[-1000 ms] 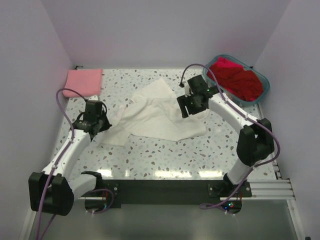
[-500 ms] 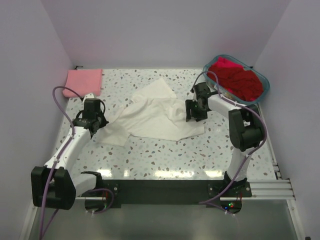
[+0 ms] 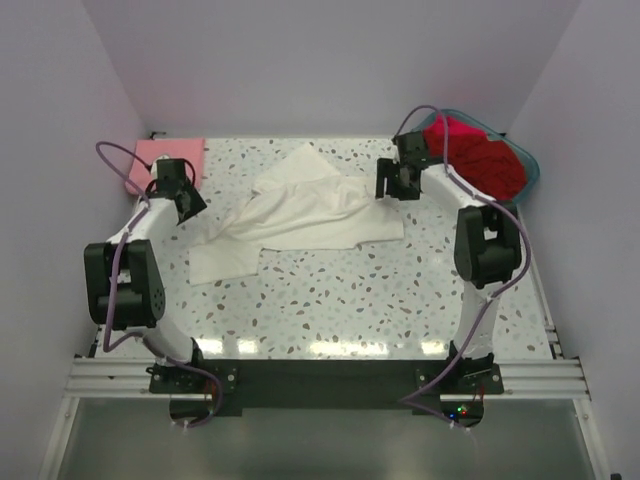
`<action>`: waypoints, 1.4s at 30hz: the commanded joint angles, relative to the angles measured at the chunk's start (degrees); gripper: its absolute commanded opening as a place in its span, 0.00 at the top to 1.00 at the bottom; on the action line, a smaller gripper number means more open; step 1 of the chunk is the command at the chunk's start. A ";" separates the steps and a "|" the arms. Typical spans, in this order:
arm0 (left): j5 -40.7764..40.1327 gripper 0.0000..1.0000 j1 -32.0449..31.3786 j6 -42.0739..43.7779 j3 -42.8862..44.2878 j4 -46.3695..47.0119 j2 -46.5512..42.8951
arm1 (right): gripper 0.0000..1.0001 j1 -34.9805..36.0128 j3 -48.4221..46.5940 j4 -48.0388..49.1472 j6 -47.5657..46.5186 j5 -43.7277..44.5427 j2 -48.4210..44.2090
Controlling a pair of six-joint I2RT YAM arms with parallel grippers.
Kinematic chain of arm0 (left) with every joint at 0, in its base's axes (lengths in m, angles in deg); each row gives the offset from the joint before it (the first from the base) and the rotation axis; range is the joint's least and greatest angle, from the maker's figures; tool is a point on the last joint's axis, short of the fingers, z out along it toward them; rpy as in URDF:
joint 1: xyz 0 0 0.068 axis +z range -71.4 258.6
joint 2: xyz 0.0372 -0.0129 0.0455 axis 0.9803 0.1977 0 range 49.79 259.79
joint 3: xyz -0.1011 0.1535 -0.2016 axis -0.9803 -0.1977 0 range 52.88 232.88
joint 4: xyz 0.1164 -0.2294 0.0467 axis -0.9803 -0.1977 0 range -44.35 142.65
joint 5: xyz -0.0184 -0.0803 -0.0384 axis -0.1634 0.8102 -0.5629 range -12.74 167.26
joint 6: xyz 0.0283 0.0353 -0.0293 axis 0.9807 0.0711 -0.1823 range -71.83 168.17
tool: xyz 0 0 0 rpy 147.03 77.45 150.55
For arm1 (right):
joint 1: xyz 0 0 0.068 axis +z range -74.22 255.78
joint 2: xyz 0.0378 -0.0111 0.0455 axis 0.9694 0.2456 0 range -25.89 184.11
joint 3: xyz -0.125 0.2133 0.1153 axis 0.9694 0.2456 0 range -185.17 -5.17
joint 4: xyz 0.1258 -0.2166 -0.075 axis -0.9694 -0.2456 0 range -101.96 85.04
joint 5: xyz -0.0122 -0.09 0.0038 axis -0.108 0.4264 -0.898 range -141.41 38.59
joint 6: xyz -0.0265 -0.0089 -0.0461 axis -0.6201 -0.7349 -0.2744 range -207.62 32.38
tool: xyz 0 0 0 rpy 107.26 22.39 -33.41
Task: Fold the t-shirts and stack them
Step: Flatten the tshirt out
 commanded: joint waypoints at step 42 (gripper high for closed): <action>-4.65 0.23 -12.29 10.20 -18.06 4.02 -15.93 | 0.86 -3.89 8.34 -24.48 -0.54 3.00 -28.63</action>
